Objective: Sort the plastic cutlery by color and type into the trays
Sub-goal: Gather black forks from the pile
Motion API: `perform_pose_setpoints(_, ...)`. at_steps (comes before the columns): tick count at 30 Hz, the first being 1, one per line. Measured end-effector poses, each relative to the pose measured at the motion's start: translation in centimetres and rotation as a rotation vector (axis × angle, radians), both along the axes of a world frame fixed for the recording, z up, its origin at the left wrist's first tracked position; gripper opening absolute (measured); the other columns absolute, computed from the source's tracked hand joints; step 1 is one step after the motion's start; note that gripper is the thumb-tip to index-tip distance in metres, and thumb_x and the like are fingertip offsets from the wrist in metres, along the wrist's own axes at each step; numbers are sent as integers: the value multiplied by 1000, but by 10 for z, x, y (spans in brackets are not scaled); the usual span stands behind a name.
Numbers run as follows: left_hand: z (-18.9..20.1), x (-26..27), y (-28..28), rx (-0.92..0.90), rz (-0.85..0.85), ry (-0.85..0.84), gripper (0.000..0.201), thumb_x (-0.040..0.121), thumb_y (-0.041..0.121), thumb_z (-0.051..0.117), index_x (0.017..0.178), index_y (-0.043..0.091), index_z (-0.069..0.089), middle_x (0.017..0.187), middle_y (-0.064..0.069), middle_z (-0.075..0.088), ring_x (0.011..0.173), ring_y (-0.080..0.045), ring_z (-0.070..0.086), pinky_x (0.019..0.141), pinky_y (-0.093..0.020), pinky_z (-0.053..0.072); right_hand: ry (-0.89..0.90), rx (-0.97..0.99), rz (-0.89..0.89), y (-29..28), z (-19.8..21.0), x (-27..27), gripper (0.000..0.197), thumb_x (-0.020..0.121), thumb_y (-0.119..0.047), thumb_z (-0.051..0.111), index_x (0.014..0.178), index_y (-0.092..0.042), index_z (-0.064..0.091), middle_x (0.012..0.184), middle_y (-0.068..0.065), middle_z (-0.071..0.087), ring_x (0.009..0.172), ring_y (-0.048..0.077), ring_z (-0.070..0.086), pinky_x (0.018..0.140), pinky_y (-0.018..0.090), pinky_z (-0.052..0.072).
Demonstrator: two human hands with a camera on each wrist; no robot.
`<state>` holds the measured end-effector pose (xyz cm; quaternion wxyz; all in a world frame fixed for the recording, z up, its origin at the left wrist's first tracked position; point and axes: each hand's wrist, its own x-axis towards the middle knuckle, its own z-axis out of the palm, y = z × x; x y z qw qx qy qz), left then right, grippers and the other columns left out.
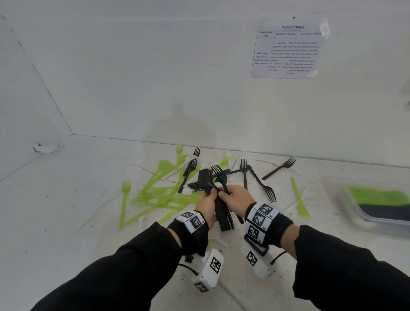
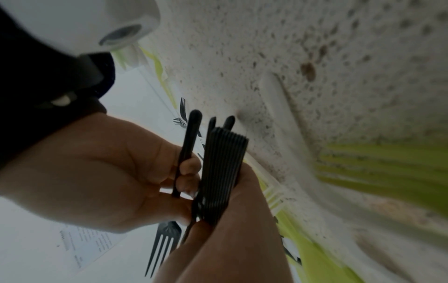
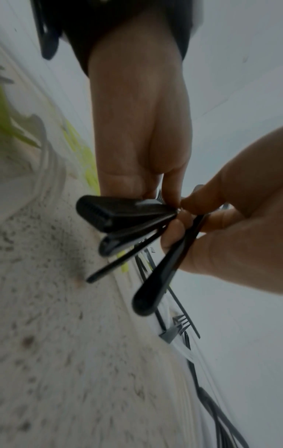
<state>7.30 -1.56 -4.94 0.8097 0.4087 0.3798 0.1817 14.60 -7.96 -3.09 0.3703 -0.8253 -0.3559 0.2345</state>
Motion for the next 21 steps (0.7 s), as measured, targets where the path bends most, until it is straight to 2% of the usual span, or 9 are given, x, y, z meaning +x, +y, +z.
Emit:
perform_pose_setpoints(4, 1, -3, -3, -1, 5, -10, 33, 103, 19, 32, 123, 3, 53, 113, -15, 61, 81, -18, 61, 48, -25, 55, 56, 56, -90, -1, 0, -5, 26, 92, -19, 52, 114, -14, 64, 101, 6, 66, 87, 16, 56, 86, 32, 48)
perform_pose_setpoints(7, 4, -8, -6, -59, -33, -22, 32, 102, 21, 30, 104, 8, 60, 96, -10, 64, 81, -16, 60, 60, -27, 53, 45, 48, -94, -3, 1, -10, 22, 90, -18, 56, 110, -13, 63, 94, 2, 62, 92, 19, 58, 87, 29, 46)
perform_pose_setpoints(9, 7, -11, -9, -131, -66, -58, 37, 102, 26, 29, 95, 11, 62, 85, -6, 69, 82, -16, 60, 67, -27, 49, 63, 62, -141, -4, 0, -11, 5, 87, -18, 59, 92, -17, 59, 82, 0, 58, 82, 18, 56, 77, 30, 47)
perform_pose_setpoints(10, 7, -13, -11, -136, -77, -60, 38, 102, 28, 30, 96, 11, 63, 80, -4, 71, 81, -15, 60, 68, -27, 48, 80, 69, -157, -5, -1, -11, 7, 86, -19, 60, 82, -20, 55, 76, -2, 55, 75, 19, 55, 69, 31, 48)
perform_pose_setpoints(13, 9, -19, -15, -83, -34, -34, 37, 102, 28, 33, 118, 6, 59, 99, -8, 68, 85, -18, 61, 65, -30, 49, 119, 50, -103, -7, 2, -17, 10, 87, -20, 59, 79, -20, 52, 69, -3, 53, 57, 12, 49, 49, 22, 41)
perform_pose_setpoints(14, 8, -20, -15, -58, 1, -17, 37, 102, 27, 34, 122, 5, 56, 105, -11, 64, 85, -20, 61, 63, -31, 50, 125, 39, -79, -7, 5, -21, 3, 88, -20, 57, 86, -18, 55, 74, -2, 55, 59, 12, 50, 49, 20, 41)
perform_pose_setpoints(17, 7, -24, -13, -16, 62, 0, 32, 100, 29, 42, 117, 5, 52, 101, -15, 58, 83, -24, 58, 65, -36, 51, 71, 16, -68, -6, 7, -26, 29, 94, -16, 44, 119, -9, 55, 98, 10, 55, 81, 18, 50, 70, 30, 48)
perform_pose_setpoints(19, 8, -27, -11, 14, 68, 4, 28, 99, 29, 43, 110, 4, 51, 85, -11, 56, 75, -22, 56, 66, -35, 49, 73, 33, -85, -8, 7, -28, 34, 95, -10, 41, 128, -7, 51, 95, 10, 55, 86, 20, 54, 83, 36, 50)
perform_pose_setpoints(21, 9, -30, -12, 25, 46, -2, 31, 100, 28, 42, 113, 2, 51, 90, -11, 61, 78, -23, 57, 69, -35, 50, 73, 67, -107, -14, 6, -31, 39, 92, -11, 50, 131, -9, 50, 98, 9, 63, 96, 22, 60, 94, 35, 49)
